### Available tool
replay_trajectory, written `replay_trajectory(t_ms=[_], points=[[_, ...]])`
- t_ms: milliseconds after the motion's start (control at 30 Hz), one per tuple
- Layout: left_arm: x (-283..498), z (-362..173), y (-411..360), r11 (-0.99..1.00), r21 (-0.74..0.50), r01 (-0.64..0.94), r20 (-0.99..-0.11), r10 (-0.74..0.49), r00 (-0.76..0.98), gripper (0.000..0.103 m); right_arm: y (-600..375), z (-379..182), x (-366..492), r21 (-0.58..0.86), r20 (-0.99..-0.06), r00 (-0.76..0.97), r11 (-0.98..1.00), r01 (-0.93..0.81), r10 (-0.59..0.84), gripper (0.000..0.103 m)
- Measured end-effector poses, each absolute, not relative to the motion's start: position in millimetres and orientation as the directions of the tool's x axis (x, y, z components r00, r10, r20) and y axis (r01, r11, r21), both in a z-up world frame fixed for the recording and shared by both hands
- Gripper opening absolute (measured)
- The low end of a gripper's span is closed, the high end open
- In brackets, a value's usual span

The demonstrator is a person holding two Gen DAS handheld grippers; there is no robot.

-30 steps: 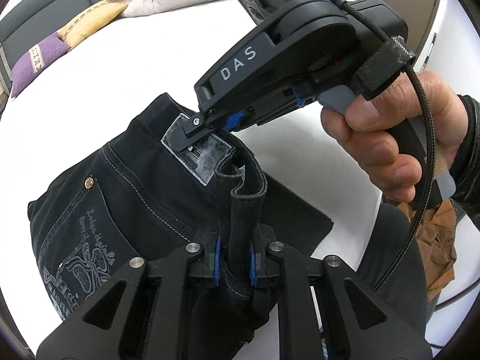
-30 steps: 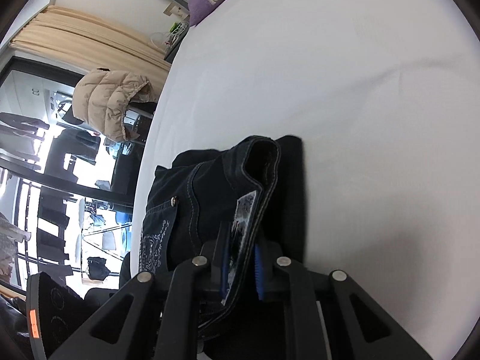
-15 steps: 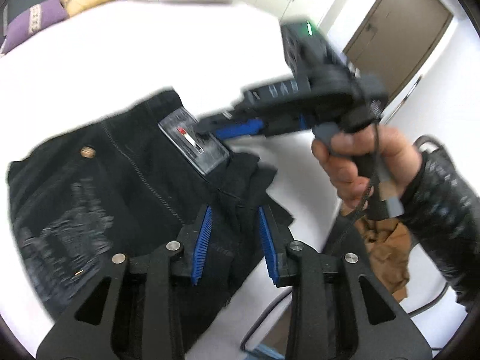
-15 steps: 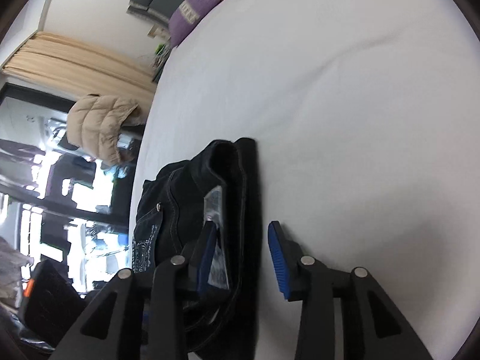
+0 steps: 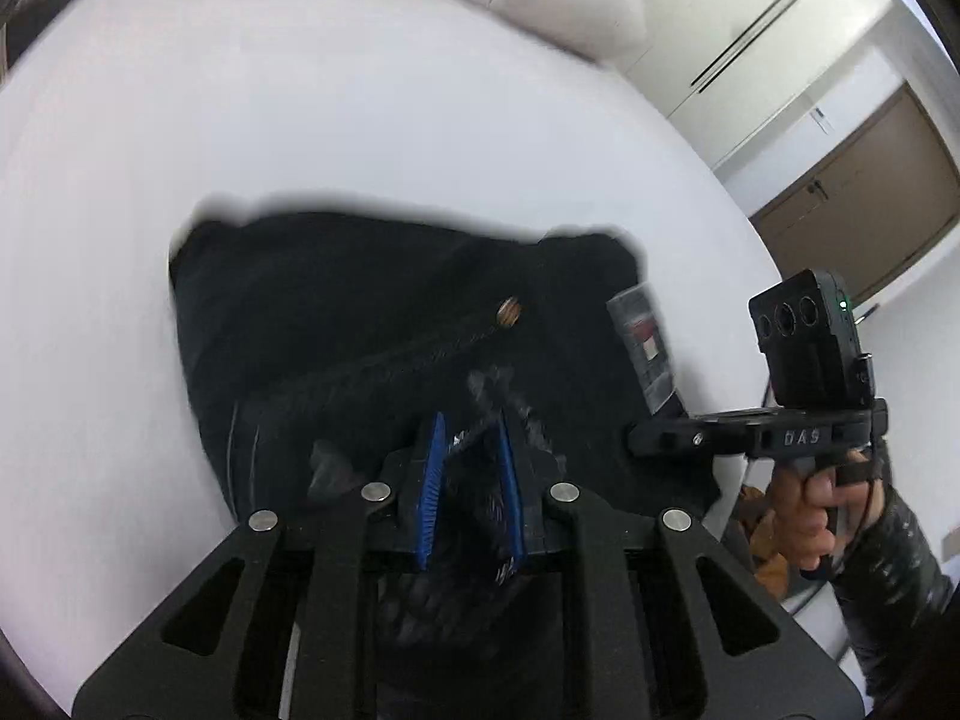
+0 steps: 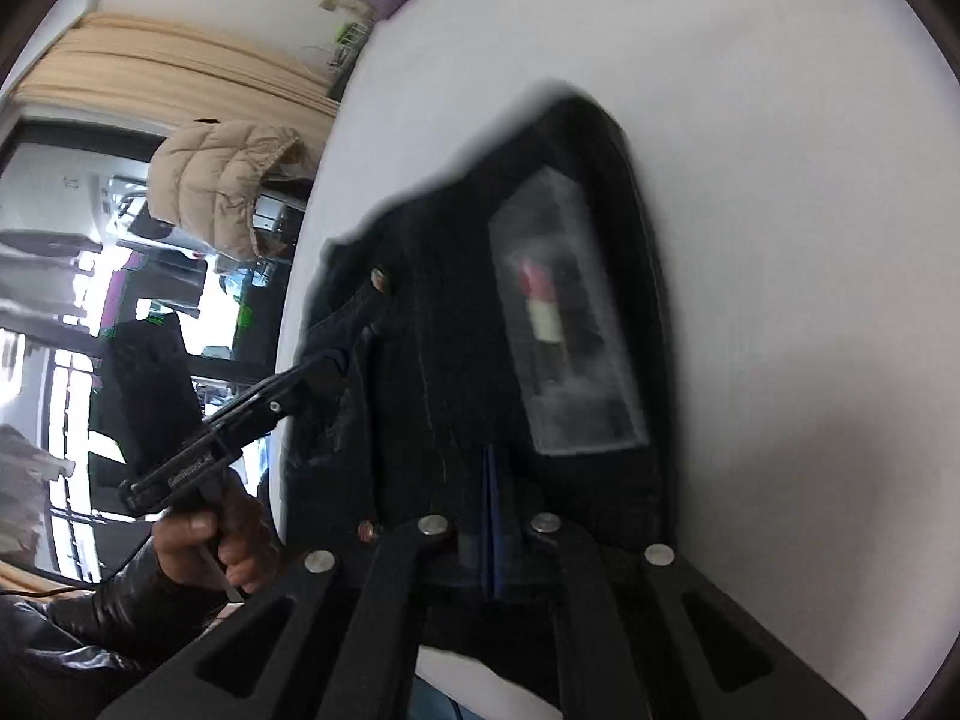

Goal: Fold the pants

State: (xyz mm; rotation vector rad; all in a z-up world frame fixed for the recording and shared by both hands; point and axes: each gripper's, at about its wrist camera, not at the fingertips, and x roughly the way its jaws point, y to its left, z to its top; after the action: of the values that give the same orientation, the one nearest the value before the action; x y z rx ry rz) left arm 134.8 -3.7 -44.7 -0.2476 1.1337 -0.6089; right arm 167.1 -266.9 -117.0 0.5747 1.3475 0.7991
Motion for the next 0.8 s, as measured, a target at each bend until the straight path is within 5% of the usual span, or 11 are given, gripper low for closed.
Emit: replay_trajectory(t_ms=[367, 800], points=[[76, -49, -10, 0.849, -0.315, 0.425, -0.816, -0.470, 0.336, 0.016, -304, -125, 110, 0.844, -0.519, 0.143, 0.532, -0.069, 0.843, 0.000], [62, -49, -24, 0.849, -0.302, 0.432, -0.816, -0.465, 0.343, 0.016, -322, -98, 83, 0.797, -0.574, 0.242, 0.601, -0.055, 0.783, 0.009]])
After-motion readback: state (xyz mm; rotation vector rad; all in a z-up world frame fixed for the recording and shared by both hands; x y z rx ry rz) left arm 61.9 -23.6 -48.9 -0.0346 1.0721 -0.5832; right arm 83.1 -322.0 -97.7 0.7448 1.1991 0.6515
